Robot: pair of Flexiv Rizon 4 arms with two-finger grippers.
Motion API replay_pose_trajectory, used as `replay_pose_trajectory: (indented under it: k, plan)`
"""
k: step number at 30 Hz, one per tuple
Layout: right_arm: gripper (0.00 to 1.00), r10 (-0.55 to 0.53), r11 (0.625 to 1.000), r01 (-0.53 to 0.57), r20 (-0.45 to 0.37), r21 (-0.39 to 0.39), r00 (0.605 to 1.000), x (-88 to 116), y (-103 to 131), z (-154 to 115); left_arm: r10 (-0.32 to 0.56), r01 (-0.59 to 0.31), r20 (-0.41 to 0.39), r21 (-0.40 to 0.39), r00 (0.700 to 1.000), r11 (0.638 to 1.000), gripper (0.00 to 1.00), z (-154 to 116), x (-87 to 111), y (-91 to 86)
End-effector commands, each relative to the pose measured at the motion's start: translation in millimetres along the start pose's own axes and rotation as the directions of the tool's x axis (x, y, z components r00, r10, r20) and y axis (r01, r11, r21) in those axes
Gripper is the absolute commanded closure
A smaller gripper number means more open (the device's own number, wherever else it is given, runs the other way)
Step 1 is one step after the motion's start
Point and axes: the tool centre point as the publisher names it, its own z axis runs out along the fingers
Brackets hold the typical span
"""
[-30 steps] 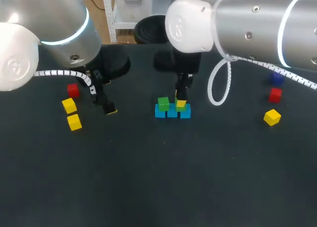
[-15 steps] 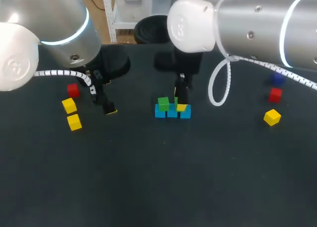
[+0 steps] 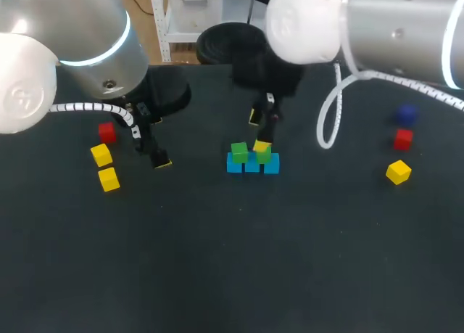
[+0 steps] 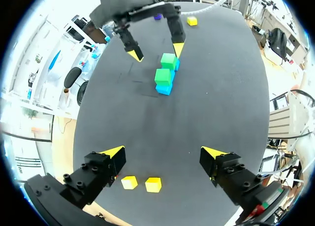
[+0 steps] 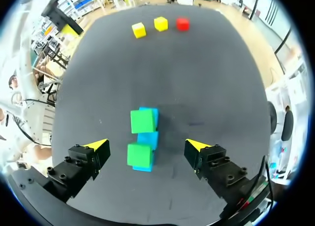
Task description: Place the blue cubes, place green cubes on the blue cubes, place the yellow cubes on the green cubes, then place the red cubes on the yellow cubes, and place purple cube on the red cubes.
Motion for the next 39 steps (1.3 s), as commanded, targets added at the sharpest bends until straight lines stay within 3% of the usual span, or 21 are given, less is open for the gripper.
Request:
replay_pose_trajectory:
  k: [1,7,11,14,18,28,39]
  plan:
    - [0.00,-0.011,0.996,0.007,0.042,0.094,0.999,-1.4,20.5,-14.8,0.001,-0.001,0.000,0.000,1.000,1.000,0.00,-0.2,0.3,0.3]
    - [0.00,-0.010,0.989,0.005,0.037,0.146,0.999,-15.5,29.5,-40.9,0.001,-0.001,0.000,0.000,1.000,1.000,0.00,-0.2,0.3,0.3]
    - [0.00,0.066,0.987,-0.065,-0.003,0.149,0.998,-19.1,36.7,-58.5,0.001,-0.001,0.000,0.000,1.000,1.000,0.00,-0.2,0.3,0.3]
    - [0.00,0.111,0.988,-0.105,-0.050,0.109,0.993,-13.3,43.1,-65.8,0.001,-0.001,0.000,0.000,1.000,1.000,0.00,-0.2,0.3,0.3]
    - [0.00,0.167,0.978,-0.155,-0.075,0.140,0.983,0.6,50.6,-81.9,0.001,-0.001,0.000,0.000,1.000,1.000,0.00,-0.2,0.3,0.3]
    - [0.00,0.209,0.956,-0.179,-0.112,0.231,0.972,13.2,75.1,-115.3,0.001,-0.001,0.000,0.000,1.000,1.000,0.00,-0.2,0.3,0.3]
    - [0.00,0.232,0.942,-0.198,-0.100,0.271,0.968,26.3,106.9,-107.3,0.001,-0.001,0.000,0.000,1.000,1.000,0.00,-0.2,0.3,0.3]
